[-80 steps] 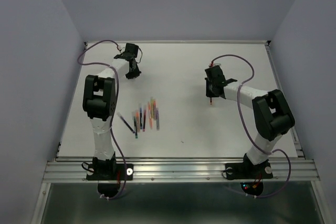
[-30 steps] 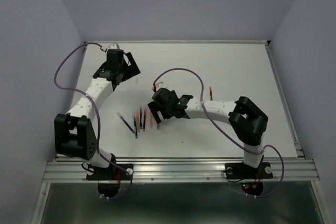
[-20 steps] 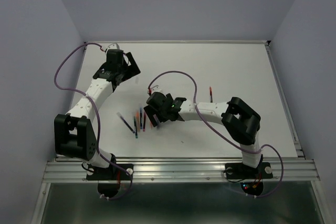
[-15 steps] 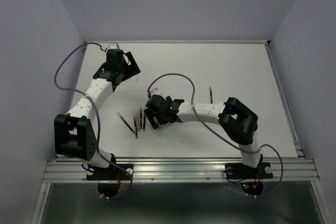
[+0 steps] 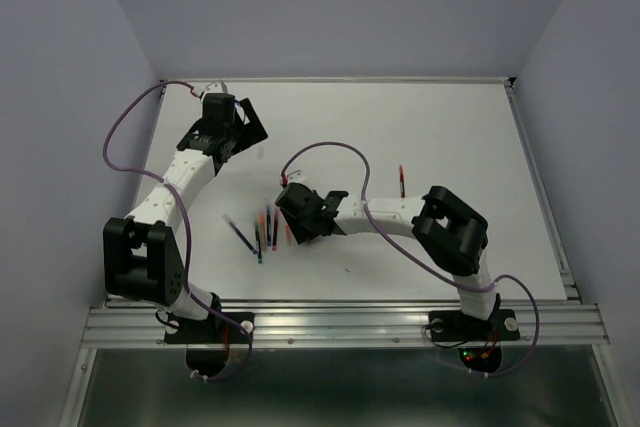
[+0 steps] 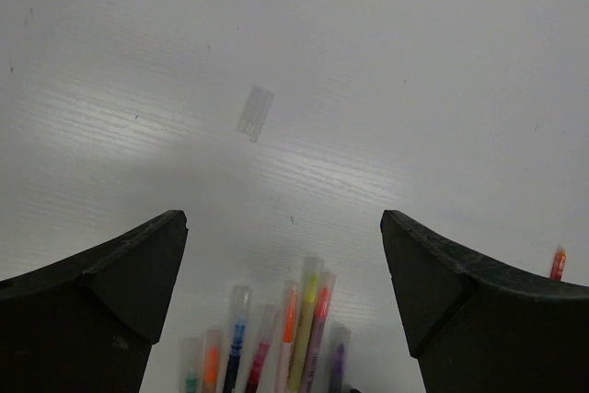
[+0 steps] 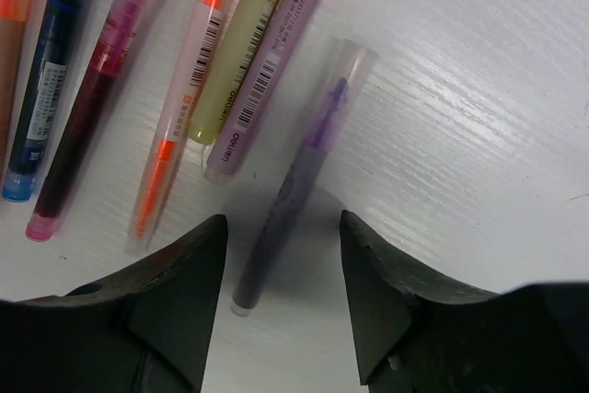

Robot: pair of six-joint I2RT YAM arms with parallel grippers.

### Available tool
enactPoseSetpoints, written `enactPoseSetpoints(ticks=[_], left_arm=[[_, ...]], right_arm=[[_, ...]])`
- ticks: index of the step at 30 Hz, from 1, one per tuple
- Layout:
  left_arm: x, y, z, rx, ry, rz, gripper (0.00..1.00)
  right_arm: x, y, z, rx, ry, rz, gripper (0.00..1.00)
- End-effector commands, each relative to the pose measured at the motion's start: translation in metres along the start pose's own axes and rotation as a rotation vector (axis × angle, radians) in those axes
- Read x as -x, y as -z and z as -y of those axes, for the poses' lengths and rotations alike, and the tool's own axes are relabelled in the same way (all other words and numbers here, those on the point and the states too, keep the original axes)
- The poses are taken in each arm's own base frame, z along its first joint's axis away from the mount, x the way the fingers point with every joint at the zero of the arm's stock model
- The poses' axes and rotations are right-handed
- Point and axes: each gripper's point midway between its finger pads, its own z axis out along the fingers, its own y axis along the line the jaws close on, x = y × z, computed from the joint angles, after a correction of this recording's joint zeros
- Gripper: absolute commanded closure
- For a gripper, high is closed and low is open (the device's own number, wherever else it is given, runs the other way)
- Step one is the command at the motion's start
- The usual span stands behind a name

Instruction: Open the pen caps

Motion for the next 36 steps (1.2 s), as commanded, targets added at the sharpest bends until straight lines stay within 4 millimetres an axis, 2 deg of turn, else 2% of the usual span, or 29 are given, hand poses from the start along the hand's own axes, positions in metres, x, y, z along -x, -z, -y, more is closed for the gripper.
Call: enactPoseSetpoints(ticks=[1, 9, 23, 30, 34, 36], left_arm=[[0.026, 0.018, 0.007, -0.028, 0.009, 0.085, 0.01], [0.028, 0.020, 0.008, -0.030, 0.012, 0.084, 0.01], [0.031, 0.031, 0.016, -0.073, 0.024, 0.086, 0.01], [0.024, 0.034, 0.035, -0.184, 0.017, 0.054, 0.01], [0.019, 0.038, 0.050, -0.274, 0.017, 0.035, 0.01], [0.011, 0.043, 0.064, -0.368, 0.021, -0.001, 0.01]], right_arm=[[-0.004, -0.003, 0.000, -0.024, -0.014, -0.013, 0.45], [-0.025, -0.005, 0.008, -0.050, -0.049, -0.049, 0.60], [-0.038, -0.006, 0.024, -0.107, -0.096, -0.069, 0.83], [-0.013, 0.001, 0.053, -0.159, -0.153, -0.011, 0.99], [0.014, 0.016, 0.081, -0.225, -0.182, 0.071, 0.99], [0.030, 0.029, 0.091, -0.230, -0.187, 0.120, 0.99]])
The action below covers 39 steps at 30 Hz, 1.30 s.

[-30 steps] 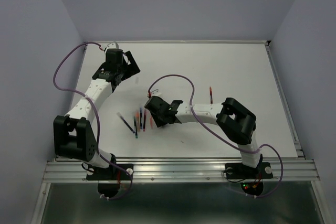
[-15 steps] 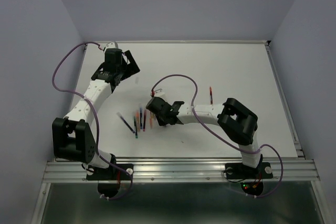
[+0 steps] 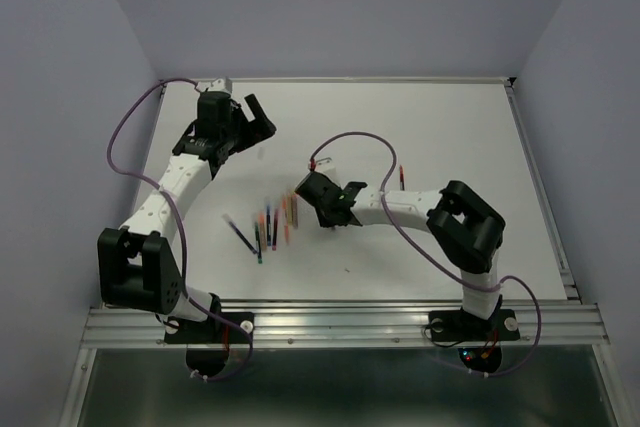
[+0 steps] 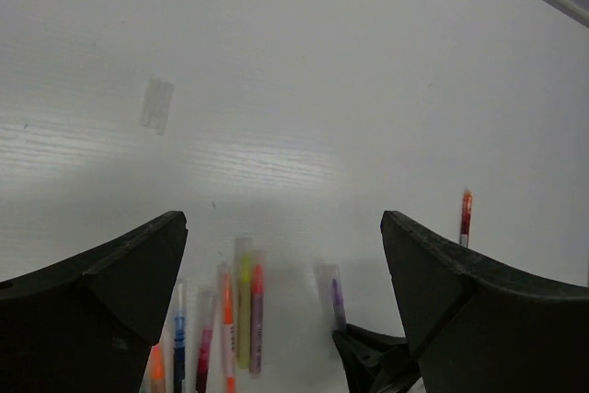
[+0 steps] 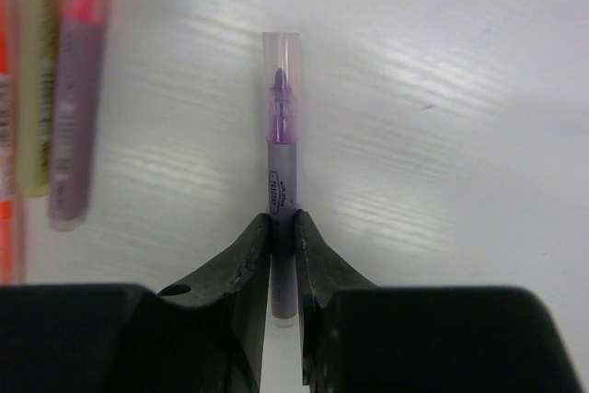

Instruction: Open the pen caps

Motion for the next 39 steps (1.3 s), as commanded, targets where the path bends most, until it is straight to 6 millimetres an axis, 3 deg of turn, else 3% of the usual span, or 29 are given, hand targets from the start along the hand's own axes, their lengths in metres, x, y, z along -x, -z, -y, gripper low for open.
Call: enactPoseSetpoints(ticks=[1, 2, 3, 6, 8, 9, 13, 16, 20, 26, 35, 39], left_arm=[[0.004, 0.017, 0.042, -0.239, 0.002, 0.019, 0.01], [-0.003, 0.020, 0.053, -0.304, 0.002, -0.013, 0.01], [-0.007, 0.020, 0.059, -0.341, 0.005, -0.019, 0.01], [-0.017, 0.021, 0.078, -0.404, -0.004, -0.039, 0.01], [-0.029, 0.020, 0.091, -0.430, -0.024, -0.065, 0.01], [-0.030, 0.021, 0.098, -0.446, -0.029, -0.067, 0.01], [-0.044, 0.021, 0.123, -0.500, -0.050, -0.098, 0.01], [-0.050, 0.019, 0.135, -0.524, -0.068, -0.111, 0.01], [-0.058, 0.013, 0.137, -0.523, -0.070, -0.138, 0.04], [-0.066, 0.014, 0.145, -0.549, -0.073, -0.160, 0.13], [-0.068, 0.021, 0.151, -0.578, -0.063, -0.162, 0.50], [-0.070, 0.020, 0.151, -0.577, -0.066, -0.164, 0.51]], right_arm=[[0.049, 0.025, 0.041, -0.082, -0.042, 0.136, 0.99], [0.052, 0.027, 0.046, -0.076, -0.044, 0.147, 0.99], [0.067, 0.033, 0.047, -0.034, -0.069, 0.184, 0.99], [0.087, 0.050, 0.038, 0.147, -0.072, 0.241, 0.99], [0.087, 0.058, 0.033, 0.241, -0.056, 0.258, 0.99], [0.100, 0.073, 0.027, 0.327, -0.057, 0.302, 0.99], [0.112, 0.098, 0.020, 0.446, -0.048, 0.368, 0.99], [0.121, 0.110, 0.021, 0.475, -0.048, 0.405, 0.99], [0.136, 0.126, 0.021, 0.497, -0.058, 0.475, 0.99], [0.147, 0.134, 0.020, 0.503, -0.074, 0.504, 0.99], [0.157, 0.127, 0.025, 0.467, -0.092, 0.516, 0.99], [0.162, 0.127, 0.023, 0.468, -0.092, 0.524, 0.99]])
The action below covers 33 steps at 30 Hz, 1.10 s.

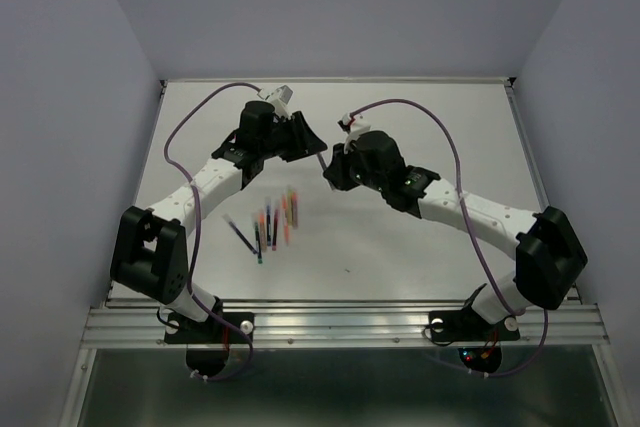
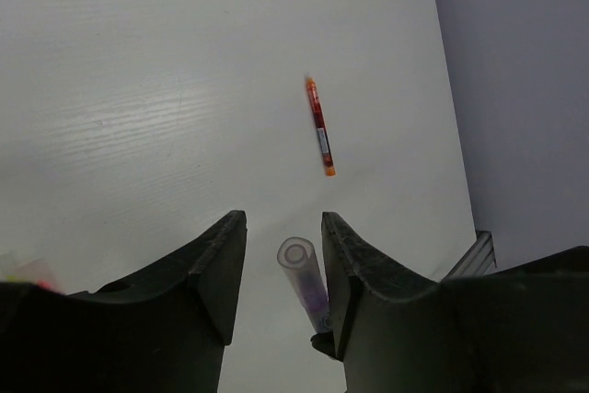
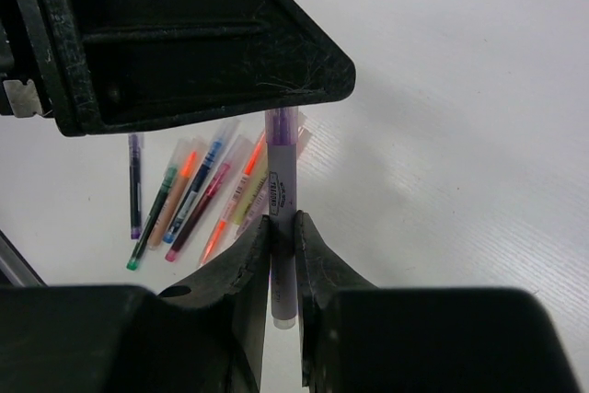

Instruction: Open the pen caps

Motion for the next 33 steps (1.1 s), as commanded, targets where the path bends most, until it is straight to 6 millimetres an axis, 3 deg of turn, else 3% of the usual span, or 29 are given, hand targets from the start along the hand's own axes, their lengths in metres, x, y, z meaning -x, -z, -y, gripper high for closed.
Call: enactPoseSetpoints(ticks=[1, 6, 11, 15, 18, 19, 24, 33], left_arm=[[0.019, 0.008, 0.029, -0.082, -0.046, 0.054, 0.51], [0.018, 0.008, 0.030, -0.089, -0.046, 0.049, 0.55], [0.019, 0.009, 0.032, -0.094, -0.051, 0.052, 0.68], [0.021, 0.010, 0.034, -0.098, -0.053, 0.056, 1.00], [0.021, 0.011, 0.034, -0.097, -0.054, 0.059, 1.00], [0.022, 0.012, 0.034, -0.093, -0.052, 0.064, 1.00], [0.025, 0.014, 0.035, -0.088, -0.044, 0.083, 1.00], [0.030, 0.017, 0.039, -0.096, -0.021, 0.109, 1.00]], right_arm=[[0.040, -0.004, -0.010, 0.022, 0.007, 0.114, 0.99], [0.041, -0.008, -0.008, 0.012, 0.010, 0.114, 0.99], [0.044, -0.011, -0.005, 0.004, 0.005, 0.115, 0.99], [0.044, -0.012, -0.003, -0.003, 0.006, 0.118, 0.99], [0.044, -0.013, -0.002, -0.009, 0.014, 0.116, 0.96], [0.044, -0.014, 0.000, -0.019, 0.010, 0.120, 0.85], [0.044, -0.017, 0.002, -0.028, 0.029, 0.117, 0.62], [0.041, -0.026, 0.004, -0.036, 0.042, 0.104, 0.61]])
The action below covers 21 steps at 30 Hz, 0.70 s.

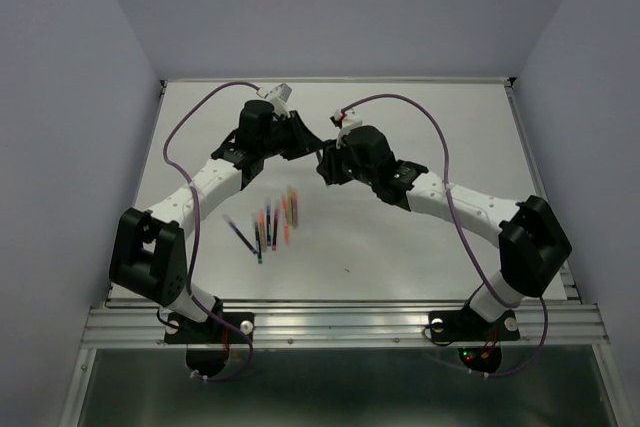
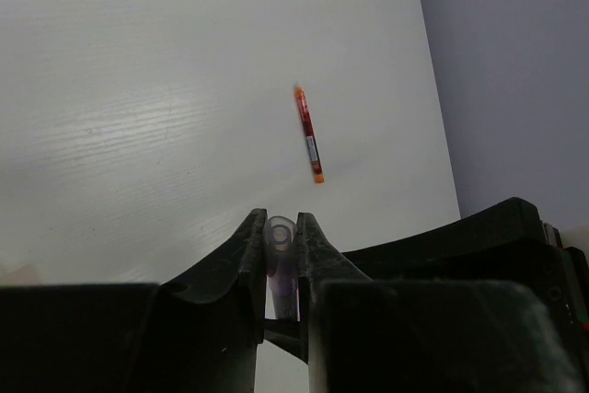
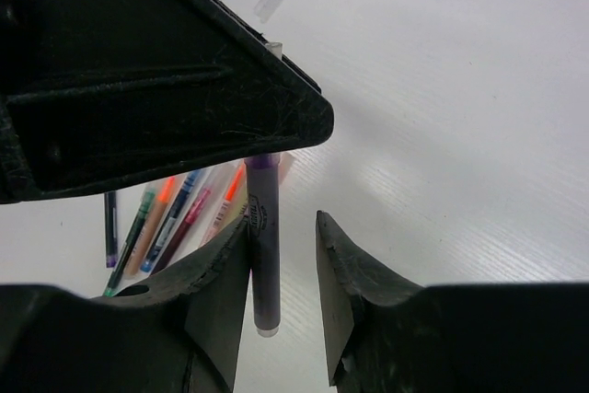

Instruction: Open the pen caps

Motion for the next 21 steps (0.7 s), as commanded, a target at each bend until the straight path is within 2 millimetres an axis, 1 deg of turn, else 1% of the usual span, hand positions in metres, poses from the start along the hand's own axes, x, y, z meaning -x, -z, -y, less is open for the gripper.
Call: enactPoseSetpoints(ticks=[1, 3, 4, 7, 8, 9, 10, 11, 12, 13, 14, 15, 16, 17, 18, 19, 20, 21], left_arm=[[0.026, 0.015, 0.033, -0.084, -0.032, 0.087, 1.00], [0.028, 0.015, 0.036, -0.092, -0.034, 0.092, 1.00], [0.028, 0.015, 0.036, -0.091, -0.033, 0.095, 1.00], [0.034, 0.014, 0.033, -0.070, -0.028, 0.117, 1.00], [0.039, 0.014, 0.034, -0.064, -0.033, 0.136, 1.00], [0.046, 0.013, 0.031, -0.049, -0.039, 0.150, 1.00], [0.048, 0.011, 0.023, -0.027, -0.033, 0.156, 1.00], [0.061, 0.012, 0.022, -0.016, -0.036, 0.187, 1.00], [0.068, 0.009, 0.015, -0.003, -0.026, 0.198, 1.00], [0.080, 0.009, 0.010, 0.004, -0.016, 0.222, 1.00], [0.102, 0.013, 0.002, 0.015, -0.011, 0.265, 1.00], [0.109, 0.010, -0.009, 0.034, 0.000, 0.272, 1.00], [0.118, 0.011, -0.014, 0.044, 0.002, 0.282, 1.00], [0.136, 0.018, -0.023, 0.061, 0.010, 0.322, 1.00], [0.142, 0.018, -0.028, 0.068, 0.017, 0.336, 1.00], [0.153, 0.021, -0.029, 0.065, 0.013, 0.365, 1.00], [0.161, 0.024, -0.032, 0.074, 0.014, 0.382, 1.00], [0.168, 0.024, -0.042, 0.096, 0.022, 0.393, 1.00]], right_arm=[[0.034, -0.003, -0.003, 0.000, 0.013, 0.094, 0.64], [0.034, -0.003, -0.002, -0.004, 0.011, 0.096, 0.72], [0.034, -0.003, -0.002, -0.003, 0.014, 0.094, 0.83], [0.031, 0.000, -0.003, 0.005, 0.026, 0.090, 0.99], [0.025, 0.000, -0.003, 0.015, 0.033, 0.078, 0.99], [0.023, 0.003, -0.007, 0.047, 0.046, 0.073, 0.99], [0.020, 0.004, -0.006, 0.045, 0.051, 0.068, 0.99], [0.005, 0.005, -0.007, 0.066, 0.046, 0.035, 0.99], [-0.001, 0.010, -0.013, 0.110, 0.041, 0.018, 0.99], [-0.008, 0.013, -0.017, 0.135, 0.028, -0.002, 0.99], [-0.018, 0.018, -0.026, 0.199, 0.017, -0.027, 0.99], [-0.038, 0.026, -0.027, 0.235, 0.015, -0.060, 0.99], [-0.048, 0.032, -0.035, 0.267, 0.004, -0.078, 0.99], [-0.055, 0.038, -0.038, 0.299, 0.005, -0.094, 0.99], [-0.077, 0.044, -0.041, 0.318, 0.015, -0.142, 0.99], [-0.080, 0.054, -0.048, 0.351, 0.010, -0.146, 0.99], [-0.088, 0.059, -0.050, 0.374, 0.005, -0.169, 0.99], [-0.093, 0.062, -0.050, 0.378, -0.008, -0.181, 0.99]])
